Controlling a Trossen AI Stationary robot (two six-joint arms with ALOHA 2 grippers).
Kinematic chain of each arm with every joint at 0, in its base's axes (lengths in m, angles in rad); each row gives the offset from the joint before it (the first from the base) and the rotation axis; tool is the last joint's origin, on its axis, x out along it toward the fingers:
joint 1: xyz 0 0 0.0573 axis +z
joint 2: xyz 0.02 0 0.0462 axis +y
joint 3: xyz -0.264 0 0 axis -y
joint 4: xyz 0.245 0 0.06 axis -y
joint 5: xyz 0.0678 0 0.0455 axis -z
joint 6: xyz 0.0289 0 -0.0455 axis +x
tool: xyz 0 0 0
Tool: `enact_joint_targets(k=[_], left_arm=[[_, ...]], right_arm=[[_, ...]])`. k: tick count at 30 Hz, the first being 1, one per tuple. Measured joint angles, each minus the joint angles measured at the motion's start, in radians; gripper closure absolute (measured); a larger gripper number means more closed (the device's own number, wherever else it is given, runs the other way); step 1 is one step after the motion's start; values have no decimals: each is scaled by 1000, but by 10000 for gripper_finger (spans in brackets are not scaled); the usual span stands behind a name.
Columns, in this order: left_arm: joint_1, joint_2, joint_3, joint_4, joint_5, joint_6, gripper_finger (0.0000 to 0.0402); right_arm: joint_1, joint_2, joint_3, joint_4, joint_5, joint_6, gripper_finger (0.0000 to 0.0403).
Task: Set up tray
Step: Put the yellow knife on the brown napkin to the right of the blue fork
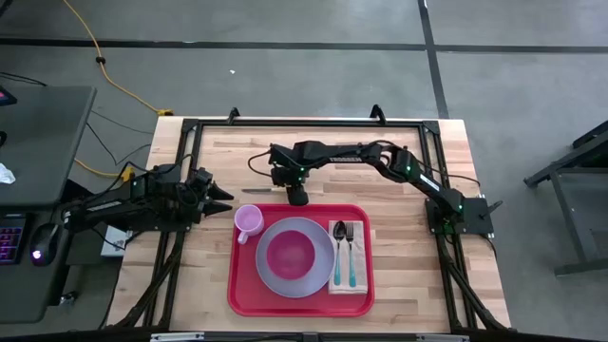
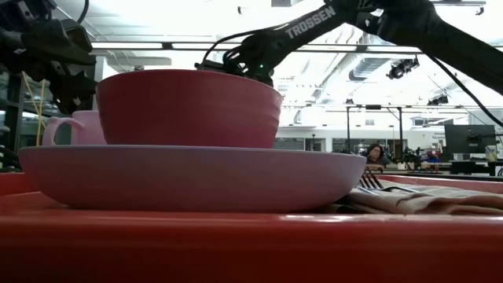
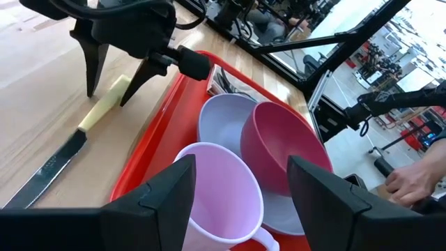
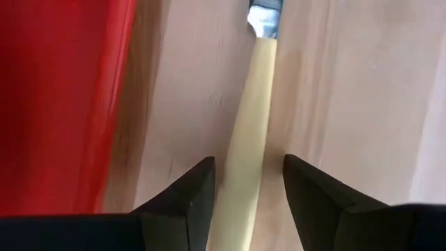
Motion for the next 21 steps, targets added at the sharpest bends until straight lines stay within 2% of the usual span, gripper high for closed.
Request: enact_joint_targets(k=[8,14,21], left_arm=[[0,0,0,0,0,1,147],[0,0,0,0,0,1,147],[0,0,0,-3,-1,1,147]], right_arm=[[7,-3,-21,22,13,0,254],[16,7,-22,29,33,-5,269],[45,22,-19,31,127,-18,286]])
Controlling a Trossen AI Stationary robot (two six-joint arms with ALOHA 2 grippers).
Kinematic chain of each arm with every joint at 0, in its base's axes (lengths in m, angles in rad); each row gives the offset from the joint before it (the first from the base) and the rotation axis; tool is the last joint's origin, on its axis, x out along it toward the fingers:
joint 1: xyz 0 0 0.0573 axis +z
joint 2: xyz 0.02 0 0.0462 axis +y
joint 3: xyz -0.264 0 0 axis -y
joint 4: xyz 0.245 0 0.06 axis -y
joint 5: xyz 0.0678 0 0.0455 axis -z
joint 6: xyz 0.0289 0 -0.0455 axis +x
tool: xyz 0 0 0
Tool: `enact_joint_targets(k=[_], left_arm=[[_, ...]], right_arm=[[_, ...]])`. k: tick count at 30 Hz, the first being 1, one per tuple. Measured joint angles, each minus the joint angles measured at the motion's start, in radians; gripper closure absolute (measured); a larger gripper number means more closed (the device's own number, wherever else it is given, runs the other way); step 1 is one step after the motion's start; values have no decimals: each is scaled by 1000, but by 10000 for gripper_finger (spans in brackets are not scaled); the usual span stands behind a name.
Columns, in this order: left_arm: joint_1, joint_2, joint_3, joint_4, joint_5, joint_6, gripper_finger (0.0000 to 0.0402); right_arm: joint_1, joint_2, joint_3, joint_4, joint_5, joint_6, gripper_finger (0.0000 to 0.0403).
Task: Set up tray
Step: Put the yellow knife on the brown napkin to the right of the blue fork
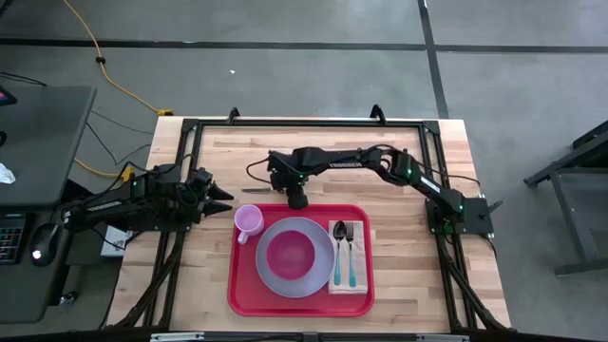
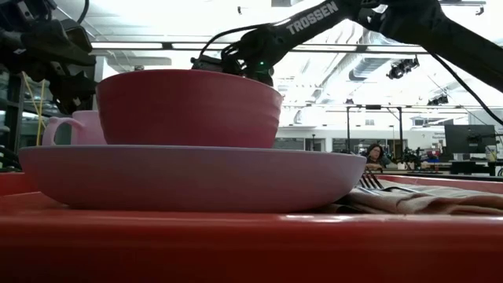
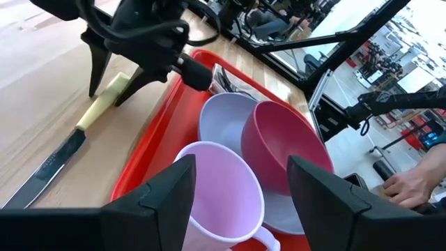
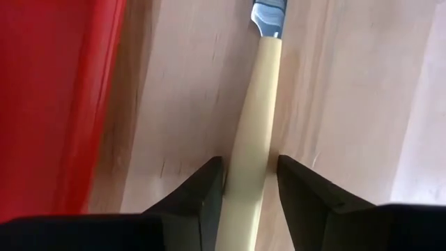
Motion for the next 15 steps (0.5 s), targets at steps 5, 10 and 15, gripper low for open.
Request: enact_joint_targets(k=[5,10,15], left_arm=[[0,0,0,-3,0,0,147],[0,0,0,-6,0,0,147],[0,0,0,-14,0,0,147]], right_arm=[[2,1,0,-1,24,9,310],[3,-3,-1,-4,81,21,353],[0,-20,-1,-15,116,50,367]])
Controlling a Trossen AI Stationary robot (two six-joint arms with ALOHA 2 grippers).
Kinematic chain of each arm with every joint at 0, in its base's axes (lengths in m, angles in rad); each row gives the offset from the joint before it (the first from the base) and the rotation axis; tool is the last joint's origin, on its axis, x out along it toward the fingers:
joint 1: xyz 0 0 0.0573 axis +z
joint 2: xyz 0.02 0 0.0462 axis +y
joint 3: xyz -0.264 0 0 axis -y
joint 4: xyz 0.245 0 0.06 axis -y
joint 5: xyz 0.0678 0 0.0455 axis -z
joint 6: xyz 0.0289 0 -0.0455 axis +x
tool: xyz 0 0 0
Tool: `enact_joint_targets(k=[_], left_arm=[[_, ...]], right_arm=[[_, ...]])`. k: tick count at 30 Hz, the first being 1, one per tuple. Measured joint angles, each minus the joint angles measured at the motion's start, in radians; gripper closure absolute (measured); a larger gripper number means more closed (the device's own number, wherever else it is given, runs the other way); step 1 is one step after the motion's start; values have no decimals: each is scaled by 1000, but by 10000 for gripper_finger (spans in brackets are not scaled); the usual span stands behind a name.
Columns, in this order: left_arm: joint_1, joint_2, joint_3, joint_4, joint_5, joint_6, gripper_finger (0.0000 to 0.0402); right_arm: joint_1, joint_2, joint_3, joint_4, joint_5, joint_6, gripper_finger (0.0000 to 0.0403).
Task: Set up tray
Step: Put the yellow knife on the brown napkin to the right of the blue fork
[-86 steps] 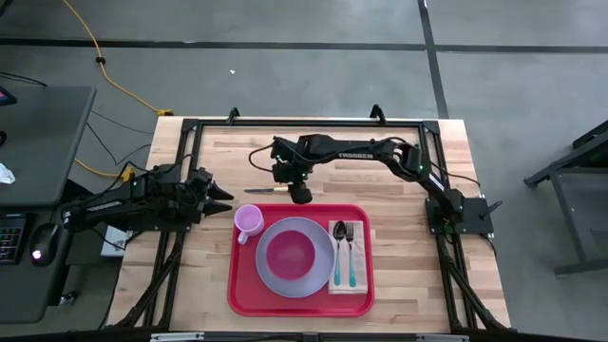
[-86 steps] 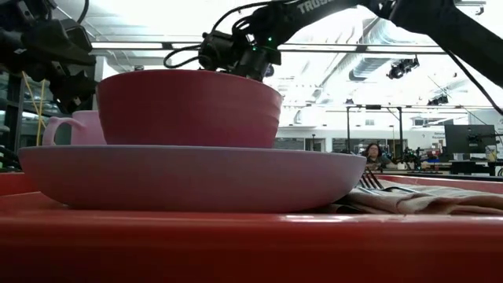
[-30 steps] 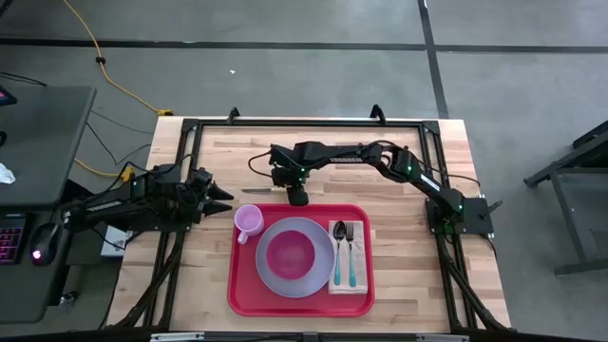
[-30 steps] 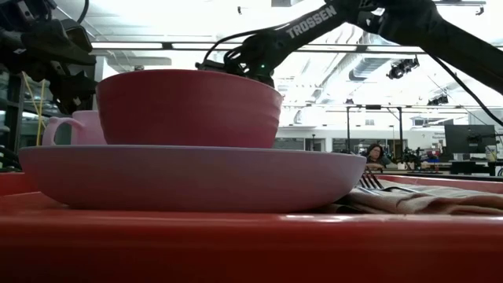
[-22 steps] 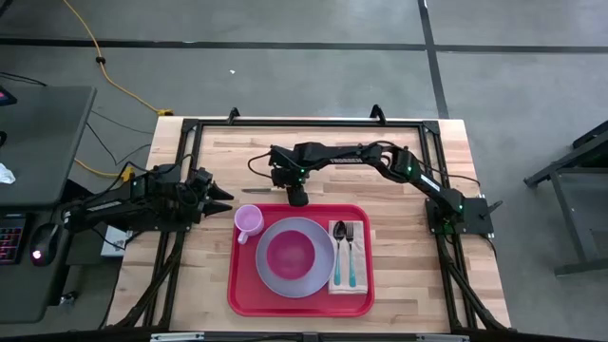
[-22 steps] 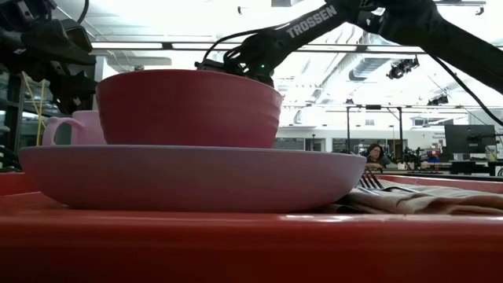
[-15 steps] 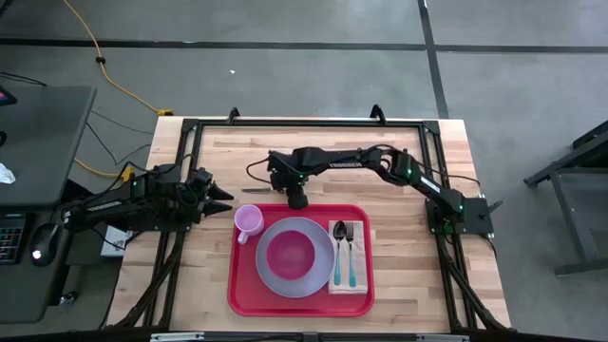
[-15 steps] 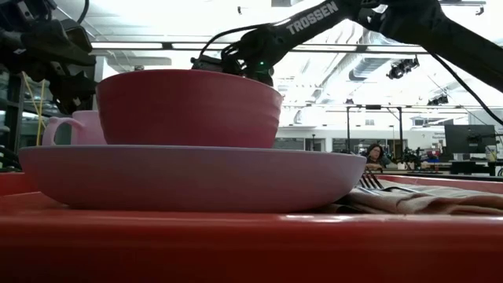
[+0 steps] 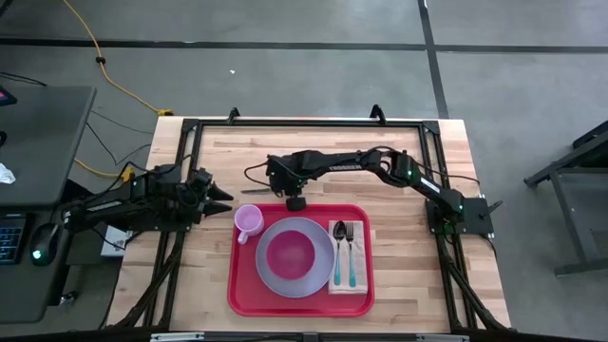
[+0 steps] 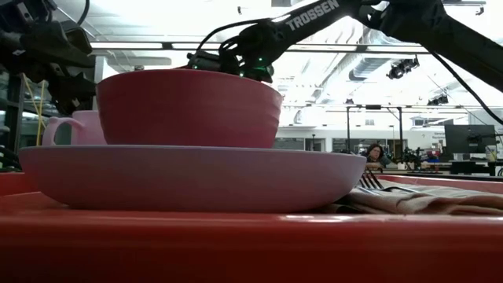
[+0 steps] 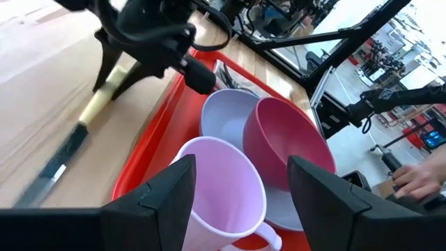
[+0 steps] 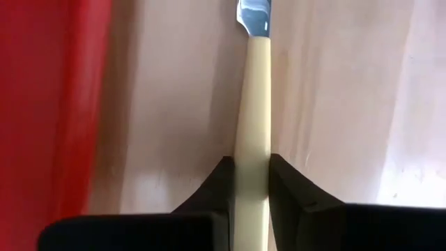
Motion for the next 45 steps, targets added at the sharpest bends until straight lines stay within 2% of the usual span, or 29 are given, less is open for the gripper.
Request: enact_joint_targets(k=[6,10,20,26,37,45], left_arm=[[0,0,0,-14,0,2,147],[0,0,0,-14,0,3,147],[0,0,0,-14,0,8,147],[0,0,0,-14,1,26,147],[0,0,0,-14,2,27,147],[0,0,0,-10,7,60,147]], right_arm=[[-21,-22,-1,-17,60,93,362],[-39,-28,34,-76,62,128,369],[-53,-30,219,-265,98,236,369],[-70,-32,338,-456,99,394,369],[-60,-123,284,-640,96,685,370],[-6,-203,283,-760,169,860,369]])
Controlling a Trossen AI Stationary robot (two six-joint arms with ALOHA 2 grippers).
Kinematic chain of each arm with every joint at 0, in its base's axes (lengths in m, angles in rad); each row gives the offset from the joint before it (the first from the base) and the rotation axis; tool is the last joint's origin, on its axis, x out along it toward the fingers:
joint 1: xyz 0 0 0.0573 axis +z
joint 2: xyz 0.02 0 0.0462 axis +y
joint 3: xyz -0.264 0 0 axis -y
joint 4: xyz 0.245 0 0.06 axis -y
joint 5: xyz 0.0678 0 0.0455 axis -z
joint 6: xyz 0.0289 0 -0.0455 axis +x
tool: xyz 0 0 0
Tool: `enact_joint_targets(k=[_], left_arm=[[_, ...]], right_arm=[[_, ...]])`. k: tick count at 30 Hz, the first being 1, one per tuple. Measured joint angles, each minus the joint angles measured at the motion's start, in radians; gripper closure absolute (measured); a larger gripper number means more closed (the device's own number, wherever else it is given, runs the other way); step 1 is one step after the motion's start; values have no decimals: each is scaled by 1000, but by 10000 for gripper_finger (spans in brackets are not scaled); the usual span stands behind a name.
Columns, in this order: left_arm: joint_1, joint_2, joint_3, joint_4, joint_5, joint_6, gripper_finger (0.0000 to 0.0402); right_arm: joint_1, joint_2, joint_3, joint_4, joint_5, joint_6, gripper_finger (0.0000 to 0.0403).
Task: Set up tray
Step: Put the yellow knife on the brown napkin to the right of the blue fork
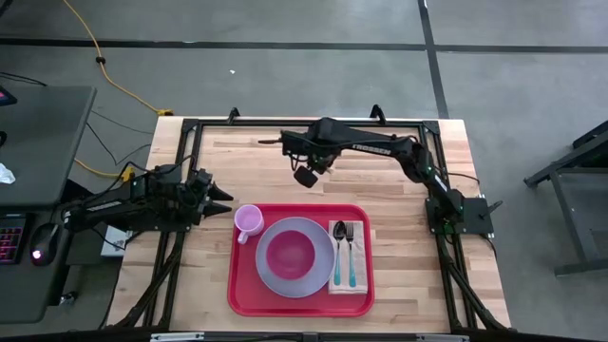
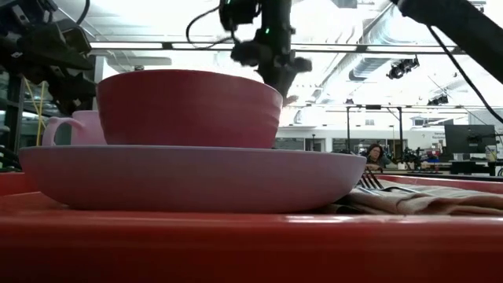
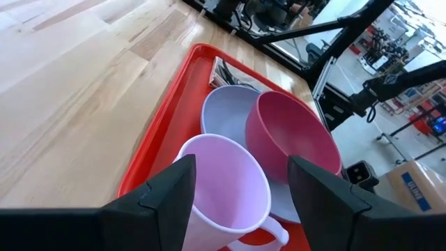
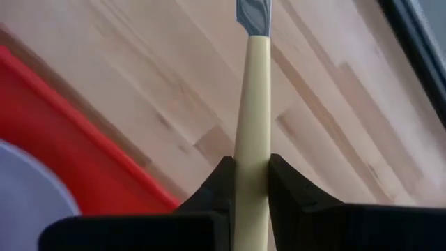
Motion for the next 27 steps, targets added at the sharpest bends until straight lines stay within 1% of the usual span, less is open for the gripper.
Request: enact_joint_targets(k=[5,8,11,14,20,24,27], left_arm=[[0,0,0,7,0,24,147],[0,0,0,21,-16,41,147],[0,0,0,45,-25,61,147],[0,0,0,46,-27,75,147],[0,0,0,46,-35,77,147],[0,0,0,46,-64,76,147],[0,0,0,46,-82,77,147]], right_arm=[[38,-82,-26,0,34,105,369],[60,-143,-89,-1,56,171,370],[84,-227,-196,0,57,266,370],[115,-321,-338,-1,51,384,370],[219,-505,-613,14,-27,680,370],[309,-591,-747,62,-79,880,370],[378,-625,-813,112,-110,996,370]])
